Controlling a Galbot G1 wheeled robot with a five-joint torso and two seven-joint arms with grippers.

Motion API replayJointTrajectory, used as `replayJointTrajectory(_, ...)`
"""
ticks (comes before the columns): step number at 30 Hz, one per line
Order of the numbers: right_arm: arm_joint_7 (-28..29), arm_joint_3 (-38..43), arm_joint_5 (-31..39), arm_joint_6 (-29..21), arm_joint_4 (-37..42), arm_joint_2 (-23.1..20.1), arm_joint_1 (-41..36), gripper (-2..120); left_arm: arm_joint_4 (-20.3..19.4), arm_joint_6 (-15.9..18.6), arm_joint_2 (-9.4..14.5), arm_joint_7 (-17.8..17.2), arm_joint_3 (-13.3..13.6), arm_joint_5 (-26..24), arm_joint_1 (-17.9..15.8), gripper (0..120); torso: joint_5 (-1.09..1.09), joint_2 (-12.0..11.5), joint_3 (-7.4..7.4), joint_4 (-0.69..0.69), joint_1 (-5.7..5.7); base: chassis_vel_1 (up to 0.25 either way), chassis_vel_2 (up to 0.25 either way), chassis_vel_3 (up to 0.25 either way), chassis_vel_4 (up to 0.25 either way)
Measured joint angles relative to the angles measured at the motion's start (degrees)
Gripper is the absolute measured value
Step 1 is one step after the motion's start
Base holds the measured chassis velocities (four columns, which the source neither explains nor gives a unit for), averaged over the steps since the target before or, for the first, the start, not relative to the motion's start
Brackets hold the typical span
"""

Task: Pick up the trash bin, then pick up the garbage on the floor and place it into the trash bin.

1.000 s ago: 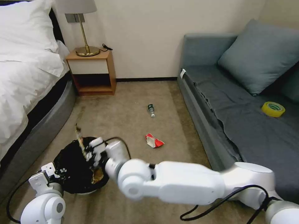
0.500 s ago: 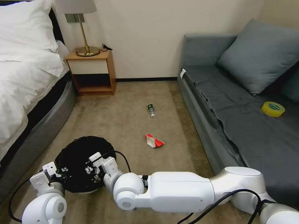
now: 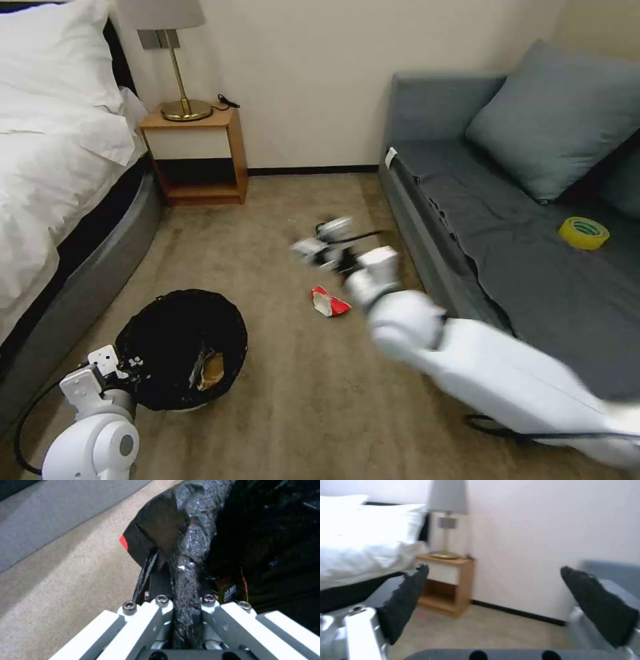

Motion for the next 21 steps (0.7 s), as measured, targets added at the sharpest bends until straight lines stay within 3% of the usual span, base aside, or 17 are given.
replayJointTrajectory(3, 2.5, 14.1, -4.6, -1.7, 6.3, 0.2, -15.3, 100, 0.0, -0.2, 0.0, 0.2, 0.0, -0.1, 0.2, 3, 0.01, 0.0, 0.0, -0.02, 0.0, 0.0, 0.0, 0.0, 0.0)
replayJointTrajectory(4, 2.5, 14.1, -4.6, -1.7, 6.3, 0.2, -15.3, 100, 0.0, -0.2, 0.0, 0.2, 0.0, -0.1, 0.2, 3, 0.01, 0.0, 0.0, -0.02, 0.0, 0.0, 0.0, 0.0, 0.0)
replayJointTrajectory(9, 3.4, 22.2, -11.8, -3.7, 12.0, 6.9, -34.1, 100, -0.6, -0.7, -0.2, 0.5, 0.2, -0.1, 0.4, 3, -0.01, 0.0, 0.0, -0.01, 0.0, 0.0, 0.0, 0.0, 0.0)
replayJointTrajectory(11, 3.3, 22.2, -13.0, -3.6, 12.1, 7.9, -35.7, 100, -0.7, -0.7, -0.2, 0.5, 0.2, -0.1, 0.4, 3, -0.02, 0.0, 0.0, 0.0, 0.0, 0.0, 0.0, 0.0, 0.0)
replayJointTrajectory(13, 1.3, 22.1, -20.5, -1.4, 11.9, 11.9, -40.8, 100, -1.2, -0.7, 0.0, 0.6, 0.0, -0.1, 0.5, 2, -0.03, 0.0, -0.01, 0.0, 0.0, 0.0, 0.0, 0.0, 0.0)
replayJointTrajectory(21, -1.1, 20.4, -27.3, 1.8, 10.6, 16.8, -44.9, 100, -1.9, -0.7, 0.0, 0.6, -0.3, -0.4, 0.5, 2, -0.04, 0.0, 0.0, 0.01, 0.0, 0.0, 0.0, 0.0, 0.0)
